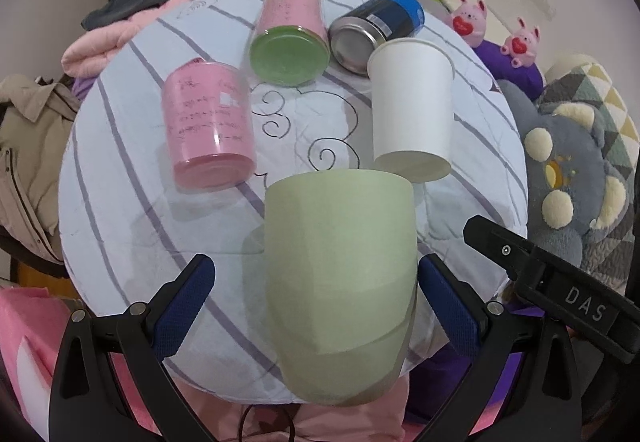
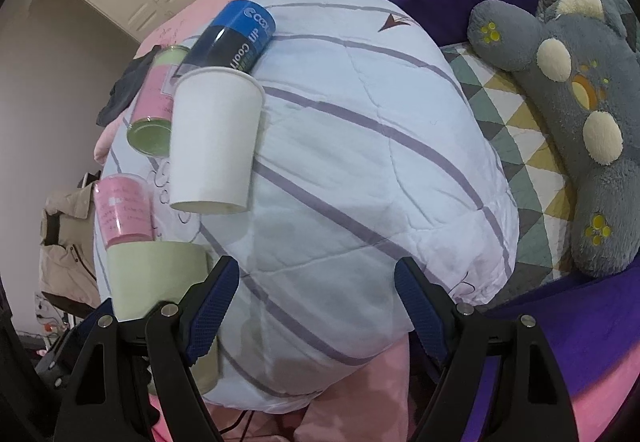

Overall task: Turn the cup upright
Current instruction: 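Rotate the green cup in the left gripper until its opening faces up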

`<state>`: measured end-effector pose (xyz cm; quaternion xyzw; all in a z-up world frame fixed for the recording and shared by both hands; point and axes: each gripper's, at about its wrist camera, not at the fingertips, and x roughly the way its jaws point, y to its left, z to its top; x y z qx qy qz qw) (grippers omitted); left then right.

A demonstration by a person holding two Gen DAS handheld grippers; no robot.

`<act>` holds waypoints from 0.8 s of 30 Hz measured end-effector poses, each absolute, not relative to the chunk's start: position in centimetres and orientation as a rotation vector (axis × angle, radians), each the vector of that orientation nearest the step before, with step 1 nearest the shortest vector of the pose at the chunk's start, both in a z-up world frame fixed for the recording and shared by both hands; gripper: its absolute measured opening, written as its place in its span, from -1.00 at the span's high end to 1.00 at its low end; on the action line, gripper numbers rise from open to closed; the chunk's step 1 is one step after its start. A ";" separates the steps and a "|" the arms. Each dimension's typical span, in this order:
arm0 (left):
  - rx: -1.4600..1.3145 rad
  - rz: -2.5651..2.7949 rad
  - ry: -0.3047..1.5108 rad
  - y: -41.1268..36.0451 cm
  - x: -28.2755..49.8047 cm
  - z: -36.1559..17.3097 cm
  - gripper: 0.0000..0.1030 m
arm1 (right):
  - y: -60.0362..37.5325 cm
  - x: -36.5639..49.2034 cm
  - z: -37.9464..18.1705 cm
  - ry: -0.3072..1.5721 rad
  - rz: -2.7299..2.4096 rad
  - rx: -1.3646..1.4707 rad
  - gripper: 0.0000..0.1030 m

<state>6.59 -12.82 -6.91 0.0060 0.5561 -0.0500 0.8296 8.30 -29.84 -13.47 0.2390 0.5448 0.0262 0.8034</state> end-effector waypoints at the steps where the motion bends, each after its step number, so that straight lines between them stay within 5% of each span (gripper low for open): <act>1: 0.013 -0.113 1.186 -13.0 6.6 -7.0 -0.86 | -30.0 8.4 -13.6 1.169 0.053 0.516 -0.58; 5: -0.001 -0.137 1.212 -13.5 6.9 -7.5 -0.55 | -30.3 8.6 -14.1 1.178 0.053 0.509 -0.58; 24: -0.012 -0.131 1.139 -12.7 7.0 -6.1 -0.56 | -31.2 8.3 -14.2 1.182 0.044 0.521 -0.58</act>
